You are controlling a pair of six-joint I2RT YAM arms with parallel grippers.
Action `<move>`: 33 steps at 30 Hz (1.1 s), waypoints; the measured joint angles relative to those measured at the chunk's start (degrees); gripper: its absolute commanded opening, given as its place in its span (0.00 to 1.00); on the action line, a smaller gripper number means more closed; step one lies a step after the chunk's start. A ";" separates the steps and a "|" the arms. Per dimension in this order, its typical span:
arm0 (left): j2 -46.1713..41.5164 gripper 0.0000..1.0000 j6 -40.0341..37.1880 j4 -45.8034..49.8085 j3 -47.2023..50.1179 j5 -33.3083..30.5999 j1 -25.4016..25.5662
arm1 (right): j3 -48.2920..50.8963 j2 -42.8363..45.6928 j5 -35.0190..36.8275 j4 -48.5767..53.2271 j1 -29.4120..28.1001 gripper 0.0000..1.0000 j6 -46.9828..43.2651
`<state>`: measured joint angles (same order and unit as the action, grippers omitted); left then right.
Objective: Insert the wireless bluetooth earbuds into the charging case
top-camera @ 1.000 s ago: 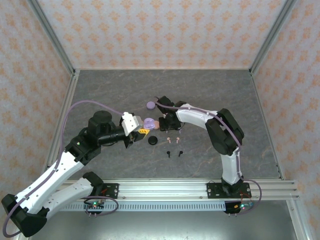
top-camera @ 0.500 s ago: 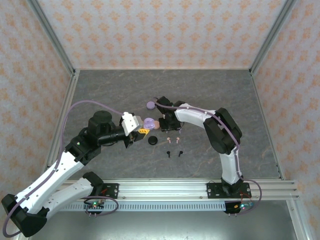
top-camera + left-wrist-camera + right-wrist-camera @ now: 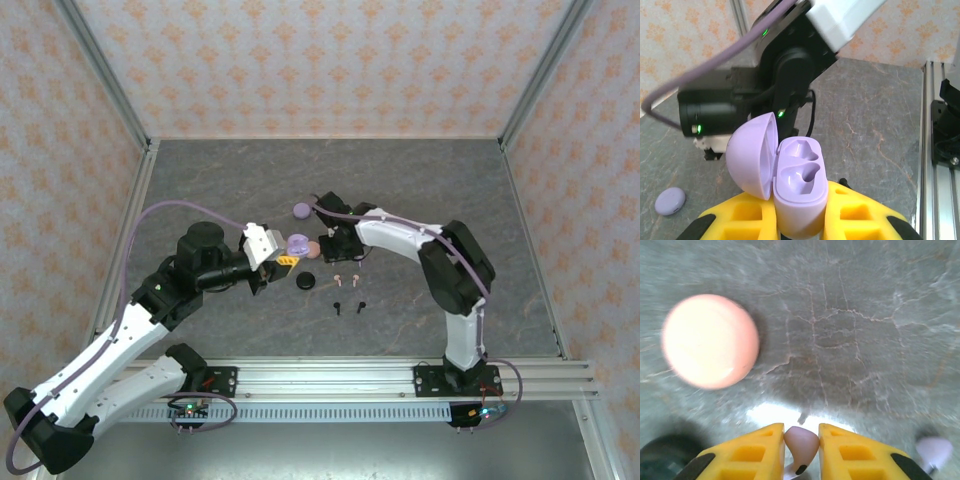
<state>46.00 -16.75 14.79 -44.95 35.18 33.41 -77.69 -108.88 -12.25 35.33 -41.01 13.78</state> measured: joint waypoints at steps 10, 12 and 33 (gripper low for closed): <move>1.49 0.00 6.51 -10.10 4.22 -0.72 0.00 | 7.76 24.41 -1.70 -7.50 0.02 0.22 -4.81; 2.38 0.00 7.58 -11.72 4.24 -0.70 0.00 | 9.99 29.44 -1.70 -8.87 0.02 0.22 -6.21; 11.06 0.00 15.47 -20.98 3.23 5.49 0.00 | 14.05 48.85 -10.91 -16.81 -3.43 0.18 -17.66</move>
<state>57.06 -1.28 -6.20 -41.71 40.66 33.41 -63.64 -60.03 -23.16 18.52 -44.45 -3.88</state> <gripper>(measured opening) 0.180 0.178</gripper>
